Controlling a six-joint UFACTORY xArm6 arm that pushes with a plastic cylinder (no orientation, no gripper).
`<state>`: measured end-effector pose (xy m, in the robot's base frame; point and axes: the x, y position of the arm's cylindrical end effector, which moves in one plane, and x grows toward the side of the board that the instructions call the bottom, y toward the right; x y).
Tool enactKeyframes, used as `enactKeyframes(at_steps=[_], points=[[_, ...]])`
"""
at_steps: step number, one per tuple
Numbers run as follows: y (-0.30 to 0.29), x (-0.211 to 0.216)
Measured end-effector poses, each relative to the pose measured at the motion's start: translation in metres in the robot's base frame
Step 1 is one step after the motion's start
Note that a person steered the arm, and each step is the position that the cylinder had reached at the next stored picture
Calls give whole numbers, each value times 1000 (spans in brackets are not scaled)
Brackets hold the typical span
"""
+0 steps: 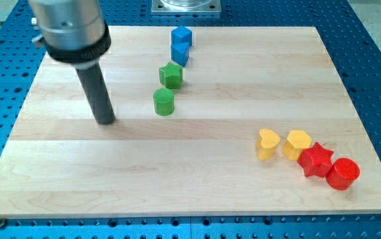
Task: Slightly move the green star towards right
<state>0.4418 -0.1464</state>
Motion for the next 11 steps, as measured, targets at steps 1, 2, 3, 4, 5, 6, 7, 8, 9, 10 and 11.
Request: enactKeyframes(at_steps=[1,2,3,4,5,6,7,8,9,10,11], points=[[61,-1],[89,-13],[46,-21],[73,-65],[84,-102],[94,-112],[94,-112],[92,-95],[104,-86],[64,-83],[18,-1]])
